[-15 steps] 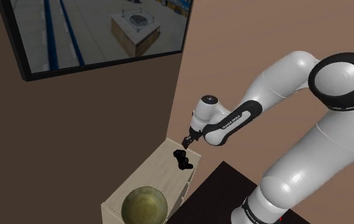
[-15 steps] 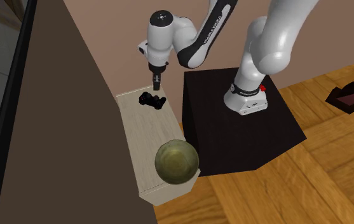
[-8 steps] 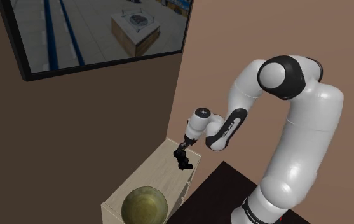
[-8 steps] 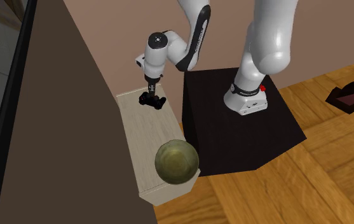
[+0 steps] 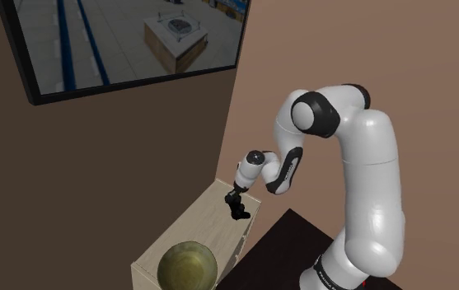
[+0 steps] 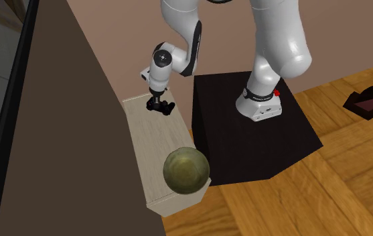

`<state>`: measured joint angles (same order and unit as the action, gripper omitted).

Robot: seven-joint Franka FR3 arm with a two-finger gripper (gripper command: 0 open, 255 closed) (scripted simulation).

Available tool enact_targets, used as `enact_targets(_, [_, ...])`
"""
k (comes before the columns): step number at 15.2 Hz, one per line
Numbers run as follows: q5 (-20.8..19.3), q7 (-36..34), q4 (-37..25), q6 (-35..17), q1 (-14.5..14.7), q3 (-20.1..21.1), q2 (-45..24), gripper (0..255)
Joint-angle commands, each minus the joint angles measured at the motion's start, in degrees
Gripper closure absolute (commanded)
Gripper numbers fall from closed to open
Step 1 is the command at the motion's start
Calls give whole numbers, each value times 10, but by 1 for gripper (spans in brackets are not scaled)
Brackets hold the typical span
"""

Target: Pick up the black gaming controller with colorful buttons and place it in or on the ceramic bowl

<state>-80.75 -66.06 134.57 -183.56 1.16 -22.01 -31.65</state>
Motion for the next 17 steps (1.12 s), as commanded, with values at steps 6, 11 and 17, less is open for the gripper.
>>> enact_targets(6, [-93, -121, -59, -43, 42, -49, -66, 0])
enact_targets(11, [-92, -120, -59, -42, 42, -48, -66, 0])
enact_targets(17, [-88, -115, -58, -42, 41, -47, -65, 255])
